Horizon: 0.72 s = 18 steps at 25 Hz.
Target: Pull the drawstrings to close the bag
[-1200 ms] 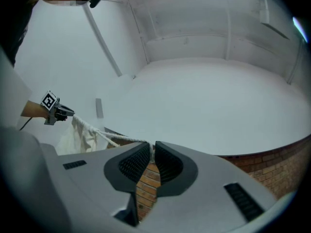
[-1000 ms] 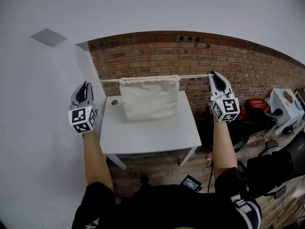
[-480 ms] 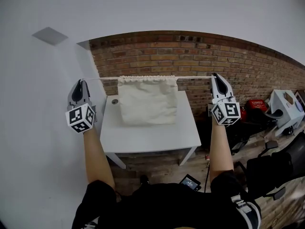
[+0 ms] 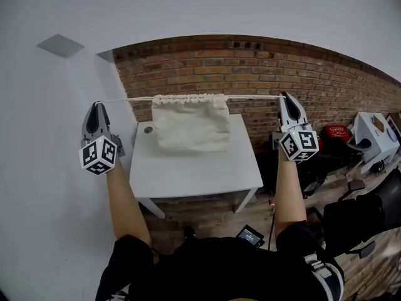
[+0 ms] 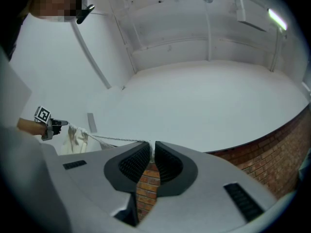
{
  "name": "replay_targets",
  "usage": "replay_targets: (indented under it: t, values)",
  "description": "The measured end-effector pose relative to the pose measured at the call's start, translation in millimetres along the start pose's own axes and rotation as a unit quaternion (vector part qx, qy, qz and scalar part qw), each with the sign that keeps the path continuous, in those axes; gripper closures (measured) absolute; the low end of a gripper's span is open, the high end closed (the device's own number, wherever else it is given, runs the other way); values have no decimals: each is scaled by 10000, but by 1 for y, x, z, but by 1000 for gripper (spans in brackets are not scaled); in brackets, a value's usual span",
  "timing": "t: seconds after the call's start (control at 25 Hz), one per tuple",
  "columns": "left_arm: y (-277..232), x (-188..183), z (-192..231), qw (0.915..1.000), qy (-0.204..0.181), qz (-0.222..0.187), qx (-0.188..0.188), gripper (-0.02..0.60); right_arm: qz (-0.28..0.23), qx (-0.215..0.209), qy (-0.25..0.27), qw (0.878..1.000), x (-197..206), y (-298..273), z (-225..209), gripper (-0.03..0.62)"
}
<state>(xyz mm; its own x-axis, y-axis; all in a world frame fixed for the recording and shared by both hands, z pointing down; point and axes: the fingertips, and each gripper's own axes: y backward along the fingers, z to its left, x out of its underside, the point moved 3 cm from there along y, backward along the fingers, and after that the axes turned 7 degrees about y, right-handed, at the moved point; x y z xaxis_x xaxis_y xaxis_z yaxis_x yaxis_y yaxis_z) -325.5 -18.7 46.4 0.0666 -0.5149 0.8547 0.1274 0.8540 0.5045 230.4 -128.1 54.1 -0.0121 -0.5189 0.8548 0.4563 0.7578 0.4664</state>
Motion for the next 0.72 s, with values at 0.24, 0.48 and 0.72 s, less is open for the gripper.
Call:
replay_targets:
  t: [0.24, 0.48, 0.72]
  values:
    - [2, 4, 10, 9993, 335, -97, -141, 537, 19, 18, -162, 9999, 0, -1, -3, 556]
    - [5, 2, 18, 9982, 484, -212, -266, 537, 36, 47, -199, 9998, 2, 2, -7, 557]
    - [8, -1, 23, 9969, 631, -322, -347, 537, 50, 80, -284, 9996, 7, 7, -11, 557]
